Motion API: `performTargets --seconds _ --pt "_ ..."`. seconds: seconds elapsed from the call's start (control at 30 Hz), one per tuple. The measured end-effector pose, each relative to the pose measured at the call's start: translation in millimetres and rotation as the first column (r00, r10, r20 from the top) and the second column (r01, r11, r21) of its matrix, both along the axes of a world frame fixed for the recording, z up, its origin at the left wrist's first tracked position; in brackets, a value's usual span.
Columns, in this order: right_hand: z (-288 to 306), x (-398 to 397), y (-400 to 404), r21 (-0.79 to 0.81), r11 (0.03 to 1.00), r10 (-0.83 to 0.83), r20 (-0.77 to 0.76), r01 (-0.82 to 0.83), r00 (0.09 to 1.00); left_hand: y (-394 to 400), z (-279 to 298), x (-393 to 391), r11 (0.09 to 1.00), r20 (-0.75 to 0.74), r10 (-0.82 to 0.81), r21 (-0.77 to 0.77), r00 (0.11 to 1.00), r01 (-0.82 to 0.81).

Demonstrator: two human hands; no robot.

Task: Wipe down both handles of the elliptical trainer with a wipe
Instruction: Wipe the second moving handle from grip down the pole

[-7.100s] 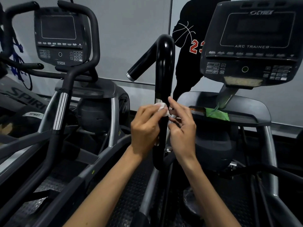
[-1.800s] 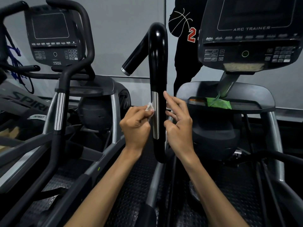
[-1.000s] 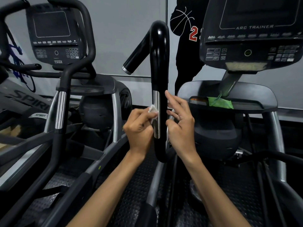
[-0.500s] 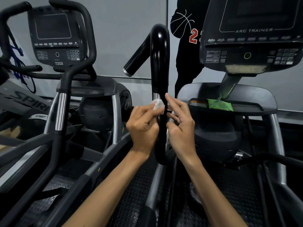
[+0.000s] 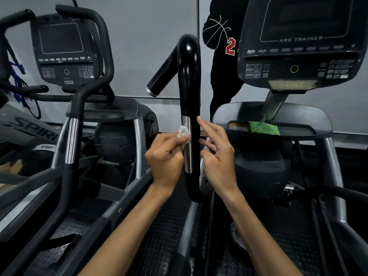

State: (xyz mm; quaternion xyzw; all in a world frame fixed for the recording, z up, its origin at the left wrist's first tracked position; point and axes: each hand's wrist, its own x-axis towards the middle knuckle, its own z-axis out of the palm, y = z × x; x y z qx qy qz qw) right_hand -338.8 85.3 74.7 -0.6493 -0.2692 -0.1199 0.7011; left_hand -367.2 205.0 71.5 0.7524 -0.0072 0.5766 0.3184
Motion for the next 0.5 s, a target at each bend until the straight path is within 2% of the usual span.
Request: performTargets --seconds 0.1,0.27,0.33,0.43,0.5 --pt "0 -3 4 0.0 1.0 -0.01 -0.004 0.01 1.0 4 17 9 1.0 0.035 0.011 -0.024 0.999 -0.011" --pt "2 -1 -4 -0.021 0.999 0.034 -0.011 -0.034 0.999 -9 -9 0 0.973 0.013 0.058 0.221 0.998 -0.06" --pt "4 0 -9 -0.038 0.998 0.055 -0.02 -0.056 0.998 -3 -18 -6 0.984 -0.011 0.045 0.174 0.999 -0.043" --pt "5 0 -9 -0.041 0.997 0.062 -0.014 -0.063 0.998 -1 -5 -1 0.999 0.001 0.023 0.022 1.0 -0.023" --pt "5 0 -8 -0.043 0.997 0.059 -0.014 -0.06 0.998 -10 -2 0 0.999 0.0 0.031 0.033 1.0 -0.031"
